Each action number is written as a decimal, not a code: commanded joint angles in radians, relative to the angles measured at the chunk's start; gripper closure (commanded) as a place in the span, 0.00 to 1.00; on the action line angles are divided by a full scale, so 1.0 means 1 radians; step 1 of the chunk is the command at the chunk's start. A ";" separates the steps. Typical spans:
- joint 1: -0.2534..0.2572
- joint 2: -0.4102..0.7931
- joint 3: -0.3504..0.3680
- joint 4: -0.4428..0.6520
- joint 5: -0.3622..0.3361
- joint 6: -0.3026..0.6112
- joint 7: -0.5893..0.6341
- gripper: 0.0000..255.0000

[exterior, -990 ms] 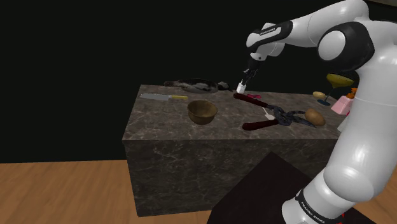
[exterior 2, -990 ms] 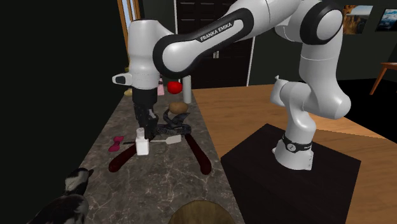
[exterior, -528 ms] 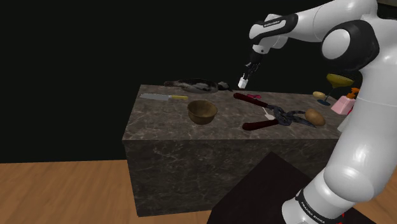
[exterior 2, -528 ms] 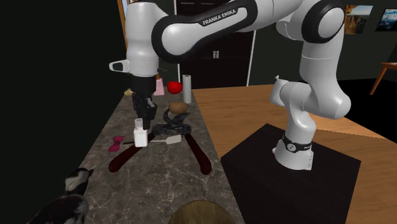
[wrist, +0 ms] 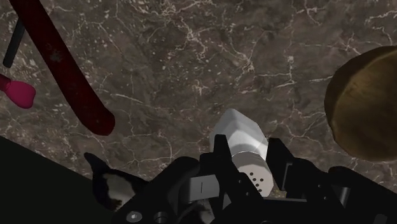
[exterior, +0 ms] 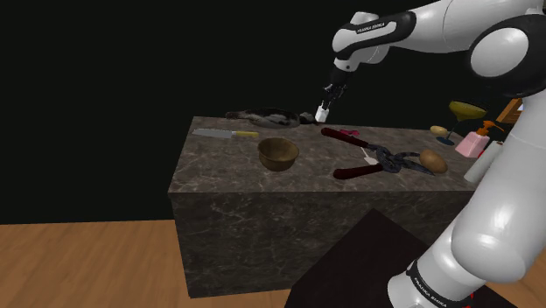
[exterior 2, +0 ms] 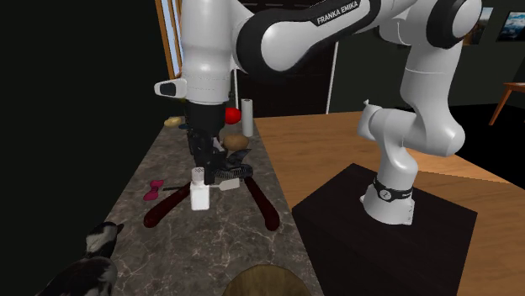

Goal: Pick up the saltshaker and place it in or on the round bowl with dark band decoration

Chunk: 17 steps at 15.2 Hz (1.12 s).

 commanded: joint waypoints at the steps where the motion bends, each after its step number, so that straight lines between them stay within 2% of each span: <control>1: 0.032 -0.034 0.017 -0.032 -0.023 0.004 0.057 1.00; 9: 0.139 -0.104 0.096 -0.086 -0.084 -0.003 0.265 1.00; 17: 0.230 -0.112 0.179 -0.067 -0.117 -0.031 0.452 1.00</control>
